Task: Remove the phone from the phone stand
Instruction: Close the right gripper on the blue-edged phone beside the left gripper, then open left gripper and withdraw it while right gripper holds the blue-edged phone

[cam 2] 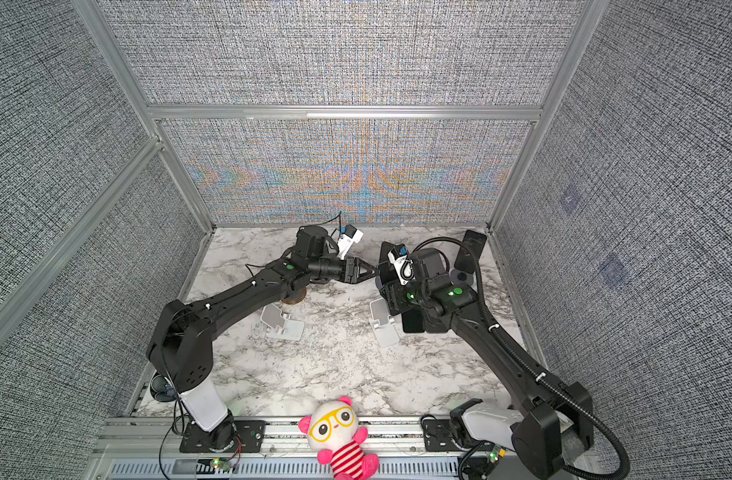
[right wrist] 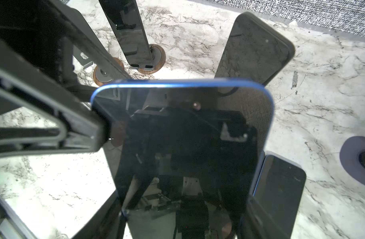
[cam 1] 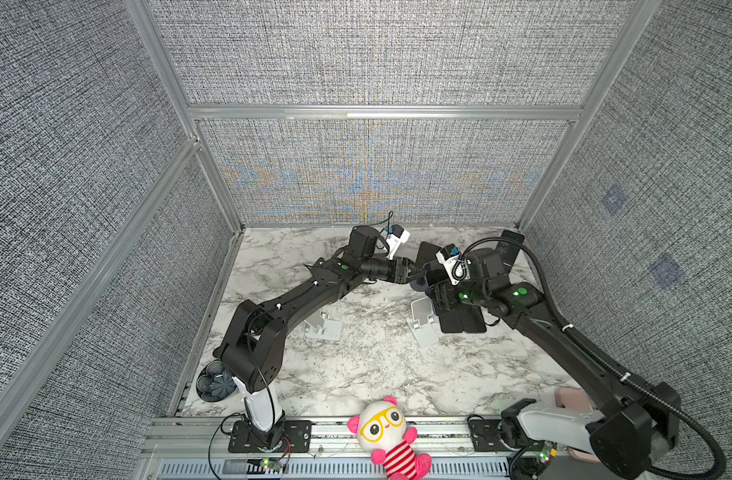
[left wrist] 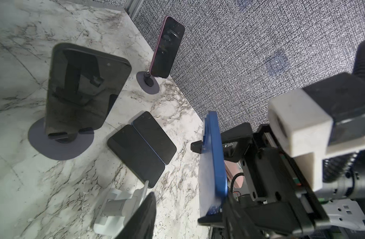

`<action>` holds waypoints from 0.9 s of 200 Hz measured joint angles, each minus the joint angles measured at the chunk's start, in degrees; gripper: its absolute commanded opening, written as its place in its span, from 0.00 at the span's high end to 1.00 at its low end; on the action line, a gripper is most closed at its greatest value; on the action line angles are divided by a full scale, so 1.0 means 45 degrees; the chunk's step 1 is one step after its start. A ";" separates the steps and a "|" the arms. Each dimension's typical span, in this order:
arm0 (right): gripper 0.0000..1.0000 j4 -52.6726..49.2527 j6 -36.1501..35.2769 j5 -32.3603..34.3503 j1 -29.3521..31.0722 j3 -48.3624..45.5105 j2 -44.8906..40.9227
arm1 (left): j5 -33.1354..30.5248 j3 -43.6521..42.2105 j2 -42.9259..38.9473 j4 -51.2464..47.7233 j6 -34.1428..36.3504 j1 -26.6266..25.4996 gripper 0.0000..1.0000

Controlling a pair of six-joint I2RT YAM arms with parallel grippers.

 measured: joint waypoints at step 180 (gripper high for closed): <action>0.50 -0.1501 0.0481 0.0384 -0.2696 -0.0704 -0.2176 | -0.2968 0.1768 0.2331 -0.5236 0.3949 -0.1394 0.57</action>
